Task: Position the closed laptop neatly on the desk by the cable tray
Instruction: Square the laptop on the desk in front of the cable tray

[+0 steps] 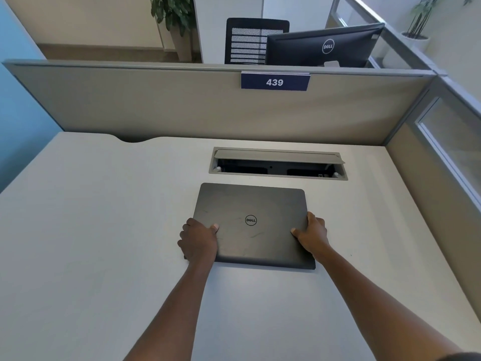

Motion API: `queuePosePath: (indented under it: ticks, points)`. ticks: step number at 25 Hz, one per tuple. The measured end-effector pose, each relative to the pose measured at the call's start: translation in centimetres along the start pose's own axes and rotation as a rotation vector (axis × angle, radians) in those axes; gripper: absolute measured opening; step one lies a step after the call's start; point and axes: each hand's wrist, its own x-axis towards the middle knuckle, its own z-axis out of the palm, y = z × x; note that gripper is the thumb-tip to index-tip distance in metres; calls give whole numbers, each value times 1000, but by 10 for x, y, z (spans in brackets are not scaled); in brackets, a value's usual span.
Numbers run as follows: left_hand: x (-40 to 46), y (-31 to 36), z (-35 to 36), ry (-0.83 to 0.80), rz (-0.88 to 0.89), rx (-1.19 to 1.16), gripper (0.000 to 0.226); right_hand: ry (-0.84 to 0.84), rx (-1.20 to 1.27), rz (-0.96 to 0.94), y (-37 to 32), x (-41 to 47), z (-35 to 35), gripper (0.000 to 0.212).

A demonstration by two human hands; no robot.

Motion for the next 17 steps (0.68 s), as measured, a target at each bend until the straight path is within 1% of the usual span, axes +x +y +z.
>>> queuePosePath:
  ticks: [4, 7, 8, 10, 12, 13, 15, 17]
  points:
    - [1, -5, -5, -3, 50, -2, 53, 24, 36, -8, -1, -4, 1, 56]
    - [3, -5, -7, -32, 57, 16, 53, 37, -9, -15, -4, -9, 0, 50]
    - [2, -4, -7, -41, 55, 27, 54, 36, -38, -21, -5, -11, -1, 51]
    - [-4, -3, -7, -57, 64, 55, 57, 29, -107, -31, -7, -15, -1, 59]
    - [-15, -5, -7, -69, 87, 51, 64, 34, -149, -30, -10, -19, 0, 61]
    - [-22, -10, -8, -67, 93, 25, 66, 32, -161, -25, -12, -21, 0, 60]
    - [-38, -24, -9, -37, 94, -66, 62, 30, -186, -17, -15, -21, 2, 59]
    - [-52, -36, -9, -12, 48, -181, 59, 36, -220, -13, -19, -21, 2, 58]
